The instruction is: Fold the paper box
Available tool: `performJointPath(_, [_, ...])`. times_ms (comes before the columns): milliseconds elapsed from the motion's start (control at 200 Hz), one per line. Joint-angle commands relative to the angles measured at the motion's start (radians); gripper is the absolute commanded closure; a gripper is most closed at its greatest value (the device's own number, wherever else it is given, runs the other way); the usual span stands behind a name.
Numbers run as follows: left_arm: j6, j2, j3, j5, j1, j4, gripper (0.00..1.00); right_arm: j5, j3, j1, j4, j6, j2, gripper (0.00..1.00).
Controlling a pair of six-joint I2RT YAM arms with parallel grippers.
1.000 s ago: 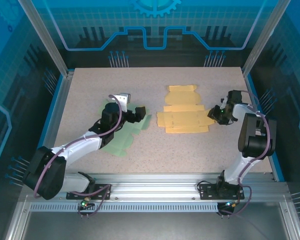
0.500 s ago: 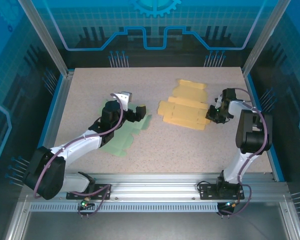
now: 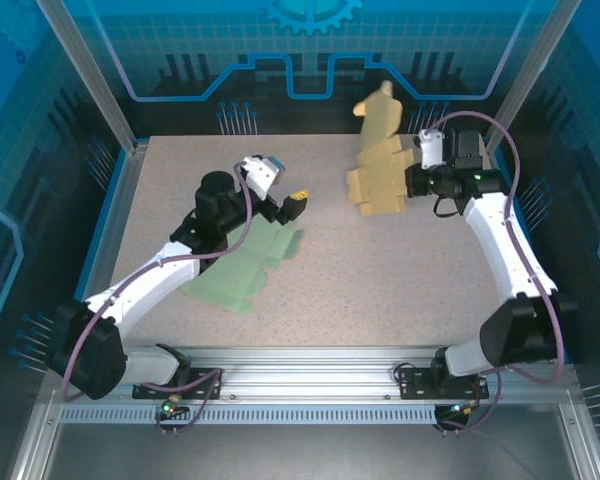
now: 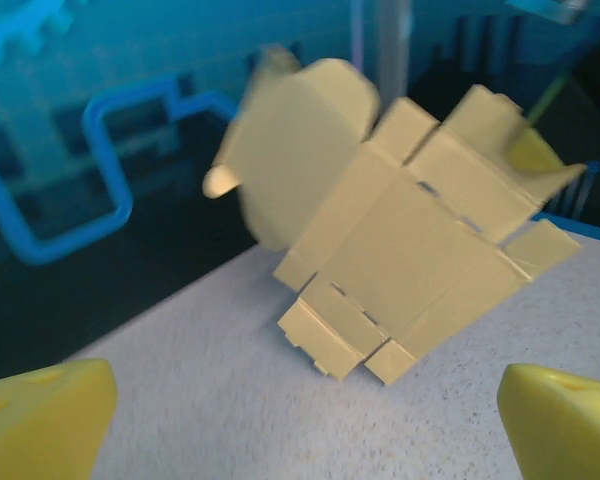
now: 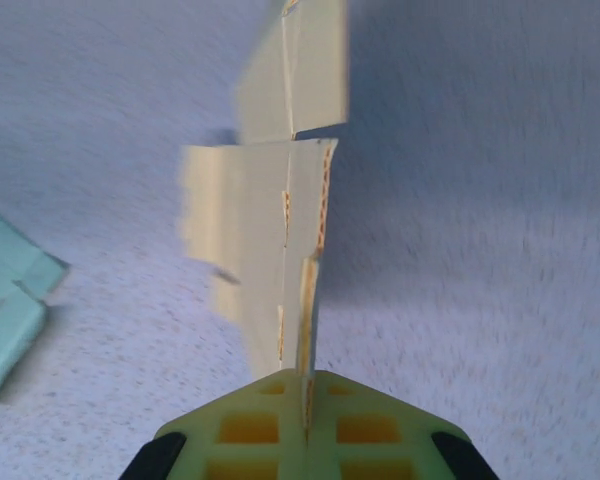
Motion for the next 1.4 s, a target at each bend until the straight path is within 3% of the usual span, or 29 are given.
performJointPath(0, [0.237, 0.035, 0.114, 0.207, -0.005, -0.069, 0.01, -0.002, 0.043, 0.062, -0.109, -0.156, -0.065, 1.00])
performJointPath(135, [0.402, 0.068, 0.239, 0.325, -0.005, -0.175, 0.03, -0.003, 0.090, 0.142, -0.154, -0.255, -0.116, 1.00])
performJointPath(320, [0.573, 0.065, 0.290, 0.482, -0.016, -0.172, 0.12, 0.091, 0.180, 0.253, -0.238, -0.312, -0.103, 1.00])
performJointPath(510, [0.845, 0.074, 0.365, 0.368, -0.088, -0.334, 0.14, 0.176, 0.233, 0.340, -0.284, -0.342, -0.066, 1.00])
performJointPath(740, [1.009, 0.169, 0.559, 0.258, -0.091, -0.589, 0.19, 0.241, 0.298, 0.402, -0.330, -0.373, -0.012, 1.00])
performJointPath(920, [1.058, 0.257, 0.726, 0.197, -0.092, -0.792, 0.21, 0.318, 0.323, 0.459, -0.325, -0.399, 0.007, 1.00])
performJointPath(1091, [1.007, 0.303, 0.788, 0.239, -0.091, -0.857, 0.28, 0.317, 0.294, 0.489, -0.280, -0.428, -0.007, 1.00])
performJointPath(1201, [0.952, 0.322, 0.810, 0.312, -0.080, -0.872, 0.39, 0.270, 0.271, 0.492, -0.254, -0.441, -0.023, 1.00])
performJointPath(1396, [0.852, 0.352, 0.863, 0.504, -0.031, -0.907, 0.47, 0.201, 0.236, 0.492, -0.226, -0.457, -0.044, 1.00])
